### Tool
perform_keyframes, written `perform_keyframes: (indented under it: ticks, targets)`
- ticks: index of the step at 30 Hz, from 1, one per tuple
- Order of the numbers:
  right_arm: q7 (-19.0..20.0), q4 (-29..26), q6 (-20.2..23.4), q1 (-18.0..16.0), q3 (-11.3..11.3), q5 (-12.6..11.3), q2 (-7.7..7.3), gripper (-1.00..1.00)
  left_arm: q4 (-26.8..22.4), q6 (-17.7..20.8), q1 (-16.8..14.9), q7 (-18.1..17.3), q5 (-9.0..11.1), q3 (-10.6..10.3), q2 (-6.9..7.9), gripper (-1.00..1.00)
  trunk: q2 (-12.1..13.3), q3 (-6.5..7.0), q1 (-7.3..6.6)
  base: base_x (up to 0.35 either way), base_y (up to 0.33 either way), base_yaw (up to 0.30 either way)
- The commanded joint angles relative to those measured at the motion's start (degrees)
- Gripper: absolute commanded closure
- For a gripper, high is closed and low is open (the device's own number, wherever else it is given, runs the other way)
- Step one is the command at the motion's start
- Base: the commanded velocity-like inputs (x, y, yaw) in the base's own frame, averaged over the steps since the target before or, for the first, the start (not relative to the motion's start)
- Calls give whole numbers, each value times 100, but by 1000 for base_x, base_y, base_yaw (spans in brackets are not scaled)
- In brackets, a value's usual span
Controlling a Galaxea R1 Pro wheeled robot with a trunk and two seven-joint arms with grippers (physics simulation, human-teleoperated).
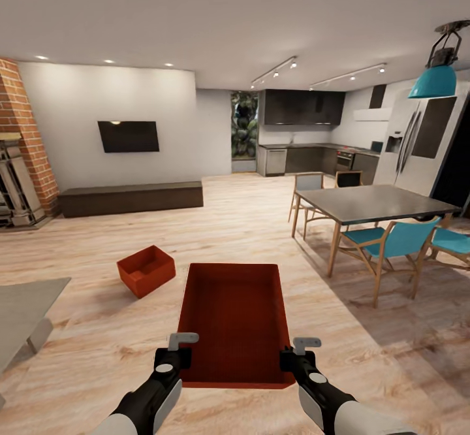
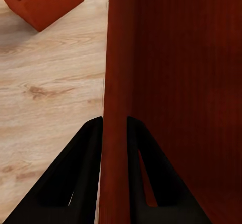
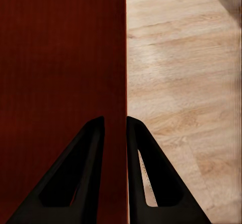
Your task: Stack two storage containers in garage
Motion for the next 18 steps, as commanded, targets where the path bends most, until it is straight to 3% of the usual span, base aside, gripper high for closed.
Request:
perform_keyframes:
  ticks: [1, 18]
  targets:
    - [-3, 12, -23, -3, -38, -71, -1, 100, -45, 35, -8, 68, 432, 6, 10, 100, -8, -9, 1, 0, 0, -262]
    - [-4, 12, -23, -3, -38, -71, -1, 100, -28, 36, -8, 68, 430, -3, 18, 100, -8, -9, 1, 0, 0, -262]
